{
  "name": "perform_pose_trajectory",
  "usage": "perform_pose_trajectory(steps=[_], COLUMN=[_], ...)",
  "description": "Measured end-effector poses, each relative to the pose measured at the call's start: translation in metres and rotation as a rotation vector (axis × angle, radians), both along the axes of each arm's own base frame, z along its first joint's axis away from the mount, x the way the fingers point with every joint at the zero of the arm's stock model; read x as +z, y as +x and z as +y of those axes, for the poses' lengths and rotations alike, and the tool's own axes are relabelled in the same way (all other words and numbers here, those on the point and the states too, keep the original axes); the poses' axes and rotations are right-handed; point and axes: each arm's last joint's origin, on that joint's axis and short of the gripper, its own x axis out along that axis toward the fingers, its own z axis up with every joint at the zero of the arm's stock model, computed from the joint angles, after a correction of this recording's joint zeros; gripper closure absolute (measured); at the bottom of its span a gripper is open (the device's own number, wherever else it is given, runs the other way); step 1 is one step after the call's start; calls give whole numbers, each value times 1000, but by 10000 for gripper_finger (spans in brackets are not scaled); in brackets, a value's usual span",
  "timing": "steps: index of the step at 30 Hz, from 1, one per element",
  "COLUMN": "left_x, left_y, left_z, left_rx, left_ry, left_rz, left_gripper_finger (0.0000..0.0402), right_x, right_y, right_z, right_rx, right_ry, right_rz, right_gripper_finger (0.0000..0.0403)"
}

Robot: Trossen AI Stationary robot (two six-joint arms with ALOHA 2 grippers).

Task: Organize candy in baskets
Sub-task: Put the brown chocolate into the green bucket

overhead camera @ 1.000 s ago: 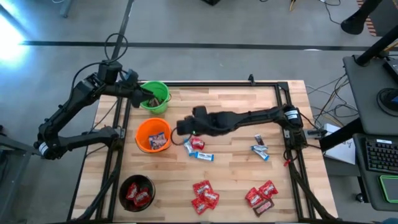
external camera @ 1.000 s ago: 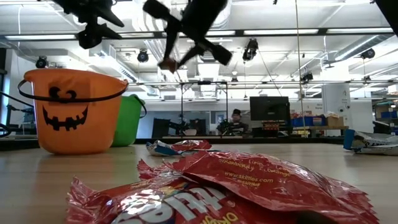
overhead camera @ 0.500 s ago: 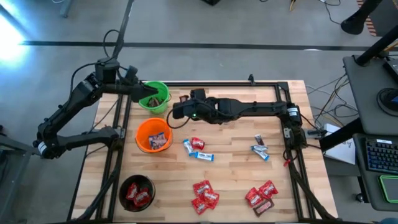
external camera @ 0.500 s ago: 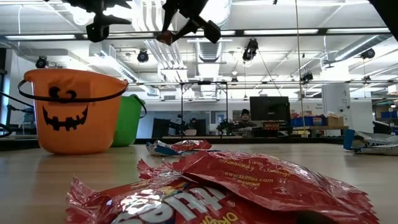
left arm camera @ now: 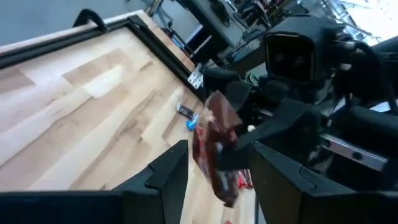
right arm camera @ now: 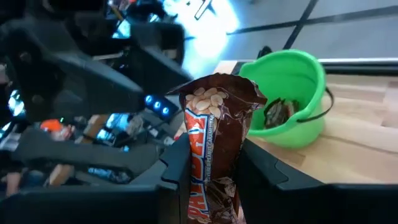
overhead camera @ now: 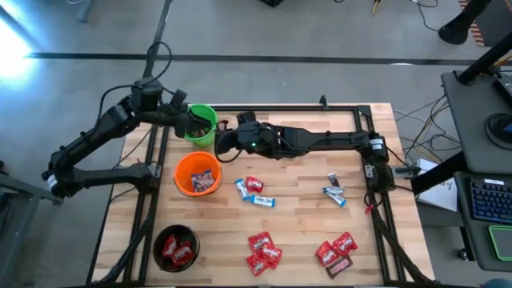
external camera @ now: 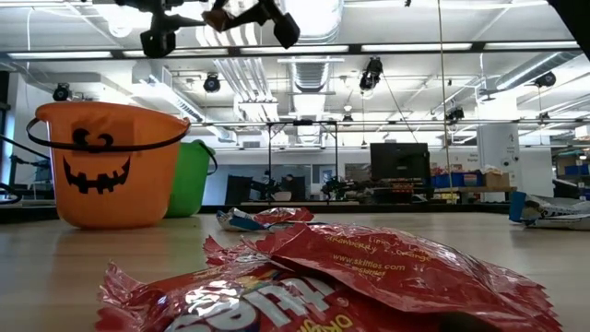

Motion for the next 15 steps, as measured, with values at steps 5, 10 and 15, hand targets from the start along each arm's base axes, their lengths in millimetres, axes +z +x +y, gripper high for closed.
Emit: perform_pose_trajectory(steps=[5,10,15], left_x=[1,1,1], left_y=[5,8,10], left_z=[0,-4,-6], left_rx=[-10,-36,-36], left_ry=[-6,-7,-2], left_rz=[-18,-22,-17], left_gripper_finger=[253,253,253], right_x=[0,0,1], right_y=[0,0,0], right_z=[0,0,0], right_rx=[33,37,36], right_ry=[1,-9,-10], right_rz=[8,13,8], right_gripper_finger=[315,315,315])
